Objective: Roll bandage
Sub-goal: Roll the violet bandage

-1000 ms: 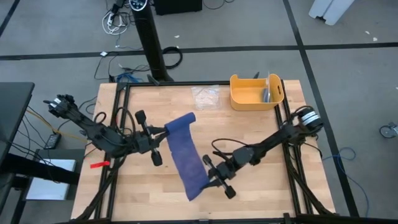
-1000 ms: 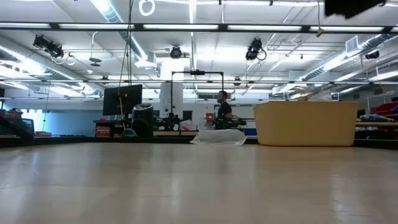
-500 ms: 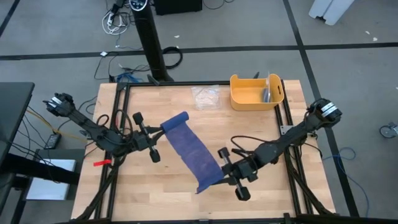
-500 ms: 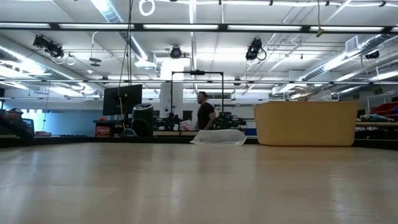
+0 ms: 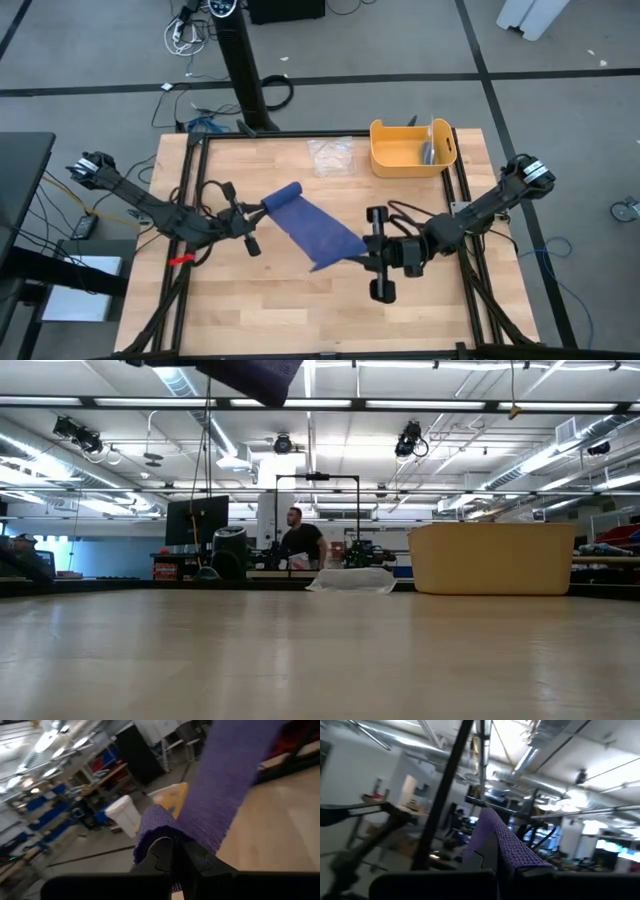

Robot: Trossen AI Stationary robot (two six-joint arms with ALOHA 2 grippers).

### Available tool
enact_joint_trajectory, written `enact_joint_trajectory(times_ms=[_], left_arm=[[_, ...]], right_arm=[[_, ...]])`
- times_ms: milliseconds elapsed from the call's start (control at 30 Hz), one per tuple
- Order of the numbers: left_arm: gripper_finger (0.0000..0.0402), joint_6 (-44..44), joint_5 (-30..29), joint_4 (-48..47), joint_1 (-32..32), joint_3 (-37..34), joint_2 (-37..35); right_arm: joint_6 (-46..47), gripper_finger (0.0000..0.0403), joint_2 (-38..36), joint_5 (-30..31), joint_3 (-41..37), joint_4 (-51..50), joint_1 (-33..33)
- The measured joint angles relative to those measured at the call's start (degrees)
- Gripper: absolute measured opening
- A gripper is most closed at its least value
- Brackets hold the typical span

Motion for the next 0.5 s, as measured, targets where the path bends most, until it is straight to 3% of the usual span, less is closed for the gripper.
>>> enact_joint_trajectory(times_ms=[300, 500], left_arm=[[0.0015, -1.20, 7.85, 0.19, -1.44, -0.56, 0.07], [0.0015, -1.00, 8.22, 1.06, -2.87, -0.56, 0.07]], right_arm=[[-6.11, 0.0000, 0.00, 1.24, 12.02, -11.38, -4.11], [-6.41, 0.0000, 0.00, 1.20, 19.28, -19.29, -9.78]])
